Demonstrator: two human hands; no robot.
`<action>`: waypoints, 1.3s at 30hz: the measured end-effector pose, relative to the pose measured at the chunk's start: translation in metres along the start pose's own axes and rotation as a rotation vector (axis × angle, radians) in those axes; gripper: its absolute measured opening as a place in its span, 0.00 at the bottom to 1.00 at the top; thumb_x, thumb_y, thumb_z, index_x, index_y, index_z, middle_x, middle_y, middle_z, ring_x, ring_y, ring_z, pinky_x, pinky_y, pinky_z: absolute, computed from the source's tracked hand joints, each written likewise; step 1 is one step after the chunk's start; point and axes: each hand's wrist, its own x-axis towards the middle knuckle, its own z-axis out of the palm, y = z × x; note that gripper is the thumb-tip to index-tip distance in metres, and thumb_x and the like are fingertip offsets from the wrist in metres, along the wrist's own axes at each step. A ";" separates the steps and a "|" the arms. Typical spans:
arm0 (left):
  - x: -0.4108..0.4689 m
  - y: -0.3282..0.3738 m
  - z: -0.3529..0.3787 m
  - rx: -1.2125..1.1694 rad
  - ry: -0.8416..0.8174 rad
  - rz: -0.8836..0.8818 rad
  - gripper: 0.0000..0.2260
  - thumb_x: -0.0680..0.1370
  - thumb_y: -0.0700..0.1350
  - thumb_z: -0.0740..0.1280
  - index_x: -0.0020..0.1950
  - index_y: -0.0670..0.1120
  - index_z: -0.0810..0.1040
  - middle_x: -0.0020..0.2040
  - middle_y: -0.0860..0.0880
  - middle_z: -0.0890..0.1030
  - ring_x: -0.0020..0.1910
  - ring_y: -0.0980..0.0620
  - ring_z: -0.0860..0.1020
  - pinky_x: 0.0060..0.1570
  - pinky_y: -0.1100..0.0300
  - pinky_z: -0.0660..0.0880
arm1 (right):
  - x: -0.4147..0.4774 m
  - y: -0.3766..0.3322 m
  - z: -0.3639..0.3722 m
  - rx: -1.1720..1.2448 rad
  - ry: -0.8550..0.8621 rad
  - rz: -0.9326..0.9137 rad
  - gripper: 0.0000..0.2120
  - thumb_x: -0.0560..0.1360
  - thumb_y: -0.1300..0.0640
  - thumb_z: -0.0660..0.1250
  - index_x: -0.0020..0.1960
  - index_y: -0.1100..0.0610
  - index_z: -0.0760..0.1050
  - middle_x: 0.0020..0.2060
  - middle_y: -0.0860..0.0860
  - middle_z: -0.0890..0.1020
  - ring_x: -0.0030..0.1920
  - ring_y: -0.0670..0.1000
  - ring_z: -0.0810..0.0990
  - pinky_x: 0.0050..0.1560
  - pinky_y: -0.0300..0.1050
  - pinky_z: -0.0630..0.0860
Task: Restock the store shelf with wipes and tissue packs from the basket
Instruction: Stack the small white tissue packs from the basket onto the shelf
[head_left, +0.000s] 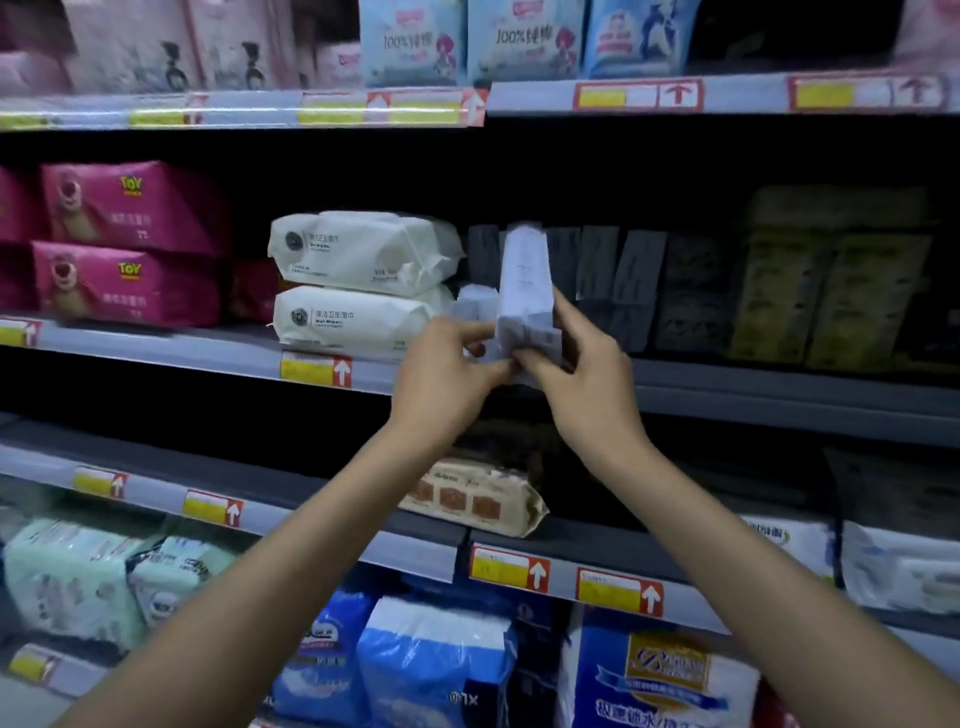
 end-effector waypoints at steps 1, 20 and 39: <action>0.003 -0.002 0.006 0.087 0.079 -0.065 0.04 0.72 0.51 0.76 0.46 0.55 0.86 0.35 0.55 0.79 0.34 0.53 0.79 0.33 0.58 0.70 | 0.009 0.006 0.007 -0.038 0.017 0.039 0.30 0.79 0.58 0.71 0.78 0.47 0.67 0.65 0.44 0.82 0.65 0.42 0.79 0.65 0.41 0.77; -0.034 -0.008 0.018 0.074 -0.041 -0.195 0.27 0.74 0.46 0.74 0.72 0.59 0.73 0.47 0.59 0.81 0.47 0.58 0.81 0.50 0.48 0.82 | -0.005 0.005 0.005 -0.201 0.088 0.251 0.23 0.73 0.57 0.77 0.68 0.51 0.78 0.54 0.45 0.85 0.53 0.45 0.82 0.52 0.41 0.80; -0.166 -0.013 0.093 0.590 -0.502 0.173 0.44 0.74 0.75 0.53 0.84 0.60 0.38 0.86 0.48 0.48 0.84 0.45 0.48 0.78 0.40 0.59 | -0.185 0.059 -0.121 -0.755 -0.455 0.389 0.48 0.74 0.36 0.71 0.83 0.40 0.45 0.83 0.50 0.47 0.83 0.52 0.42 0.81 0.53 0.52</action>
